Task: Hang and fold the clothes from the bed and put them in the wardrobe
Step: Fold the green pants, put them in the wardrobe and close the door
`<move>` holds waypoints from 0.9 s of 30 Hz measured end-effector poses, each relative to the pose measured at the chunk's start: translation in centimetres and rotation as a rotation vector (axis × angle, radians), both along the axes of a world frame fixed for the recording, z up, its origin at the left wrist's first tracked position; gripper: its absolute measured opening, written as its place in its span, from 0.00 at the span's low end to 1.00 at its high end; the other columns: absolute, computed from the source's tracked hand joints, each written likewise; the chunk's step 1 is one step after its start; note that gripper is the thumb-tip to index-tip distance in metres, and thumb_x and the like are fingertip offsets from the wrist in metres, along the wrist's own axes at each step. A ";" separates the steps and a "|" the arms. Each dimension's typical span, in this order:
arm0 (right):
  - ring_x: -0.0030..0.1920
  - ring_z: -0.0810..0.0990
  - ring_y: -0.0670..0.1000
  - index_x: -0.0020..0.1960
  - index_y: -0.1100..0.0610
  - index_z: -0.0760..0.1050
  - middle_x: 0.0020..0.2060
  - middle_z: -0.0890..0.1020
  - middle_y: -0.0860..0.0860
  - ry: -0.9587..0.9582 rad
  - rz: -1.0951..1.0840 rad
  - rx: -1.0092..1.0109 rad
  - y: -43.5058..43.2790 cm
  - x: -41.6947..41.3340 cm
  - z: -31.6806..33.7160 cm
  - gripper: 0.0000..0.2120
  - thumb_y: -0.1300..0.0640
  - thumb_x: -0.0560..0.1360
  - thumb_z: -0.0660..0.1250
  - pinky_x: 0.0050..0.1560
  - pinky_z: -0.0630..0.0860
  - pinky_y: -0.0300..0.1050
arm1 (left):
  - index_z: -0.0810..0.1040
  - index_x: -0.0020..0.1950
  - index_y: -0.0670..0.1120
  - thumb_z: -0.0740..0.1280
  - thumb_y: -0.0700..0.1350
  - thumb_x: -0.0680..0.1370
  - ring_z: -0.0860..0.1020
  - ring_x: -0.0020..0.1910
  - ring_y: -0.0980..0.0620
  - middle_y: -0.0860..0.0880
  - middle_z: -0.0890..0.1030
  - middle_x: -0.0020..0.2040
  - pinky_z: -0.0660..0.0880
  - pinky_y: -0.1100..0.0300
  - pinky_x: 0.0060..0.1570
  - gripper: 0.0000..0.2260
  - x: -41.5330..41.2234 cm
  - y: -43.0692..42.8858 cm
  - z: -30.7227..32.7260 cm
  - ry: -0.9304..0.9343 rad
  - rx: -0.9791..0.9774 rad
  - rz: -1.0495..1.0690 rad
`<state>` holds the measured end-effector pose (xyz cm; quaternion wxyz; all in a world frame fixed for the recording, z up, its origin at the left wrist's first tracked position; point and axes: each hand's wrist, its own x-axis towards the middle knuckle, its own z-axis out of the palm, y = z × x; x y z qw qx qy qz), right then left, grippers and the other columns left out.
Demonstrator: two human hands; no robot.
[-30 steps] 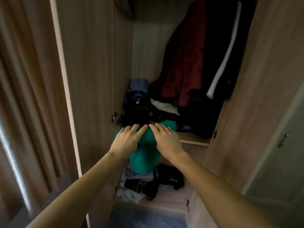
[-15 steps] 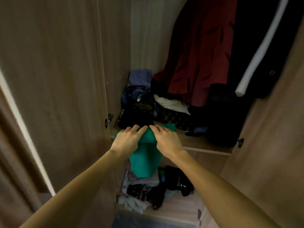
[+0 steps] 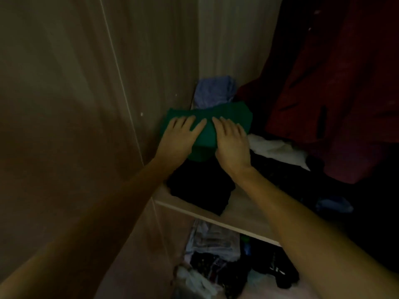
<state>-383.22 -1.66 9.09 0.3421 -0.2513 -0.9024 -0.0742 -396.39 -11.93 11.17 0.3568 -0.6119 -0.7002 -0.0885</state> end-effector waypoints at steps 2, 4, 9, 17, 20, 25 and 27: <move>0.71 0.63 0.61 0.75 0.59 0.58 0.72 0.64 0.61 -0.232 0.015 -0.114 1.4 -1.2 -4.3 0.39 0.61 0.69 0.72 0.72 0.57 0.58 | 0.65 0.73 0.44 0.75 0.36 0.63 0.73 0.61 0.36 0.34 0.71 0.66 0.69 0.43 0.61 0.40 -1.3 0.8 -5.0 -0.143 -0.201 0.091; 0.74 0.57 0.59 0.76 0.56 0.53 0.74 0.60 0.58 -0.541 0.036 -0.296 2.1 -1.5 -9.4 0.36 0.49 0.75 0.67 0.72 0.55 0.54 | 0.49 0.78 0.49 0.67 0.48 0.76 0.59 0.73 0.40 0.38 0.57 0.75 0.57 0.45 0.70 0.36 -2.0 0.5 -10.8 -0.278 -0.527 0.259; 0.75 0.54 0.57 0.76 0.54 0.54 0.75 0.58 0.56 -0.568 0.085 -0.506 3.5 -1.1 -16.1 0.31 0.41 0.79 0.56 0.72 0.57 0.53 | 0.38 0.77 0.53 0.58 0.59 0.78 0.45 0.76 0.44 0.43 0.46 0.78 0.52 0.46 0.73 0.36 -2.8 0.0 -18.3 -0.412 -0.616 0.285; 0.77 0.41 0.55 0.77 0.48 0.39 0.77 0.42 0.55 -0.521 0.080 -0.462 1.7 -2.9 -17.8 0.39 0.37 0.77 0.57 0.74 0.39 0.58 | 0.34 0.75 0.56 0.62 0.56 0.76 0.36 0.75 0.42 0.45 0.36 0.77 0.44 0.38 0.71 0.40 -2.7 1.6 -19.2 -0.455 -0.569 0.271; 0.76 0.40 0.55 0.76 0.48 0.34 0.76 0.40 0.55 -0.479 0.071 -0.470 2.0 -4.1 -19.9 0.40 0.41 0.78 0.59 0.72 0.34 0.56 | 0.24 0.70 0.58 0.60 0.58 0.77 0.32 0.73 0.43 0.45 0.33 0.76 0.42 0.38 0.71 0.42 -3.7 2.8 -20.9 -0.488 -0.584 0.310; 0.76 0.39 0.55 0.76 0.48 0.35 0.76 0.40 0.55 -0.418 0.033 -0.486 4.0 -7.6 -21.1 0.39 0.45 0.79 0.60 0.72 0.33 0.54 | 0.28 0.71 0.56 0.58 0.60 0.78 0.33 0.74 0.44 0.47 0.30 0.74 0.43 0.38 0.72 0.39 -7.3 5.3 -21.4 -0.461 -0.587 0.282; 0.76 0.39 0.55 0.76 0.48 0.35 0.76 0.39 0.56 -0.412 0.024 -0.505 4.1 -8.4 -21.5 0.38 0.45 0.79 0.60 0.71 0.33 0.53 | 0.27 0.70 0.58 0.59 0.59 0.78 0.32 0.74 0.45 0.49 0.27 0.72 0.44 0.38 0.72 0.39 -8.1 5.9 -21.5 -0.476 -0.622 0.300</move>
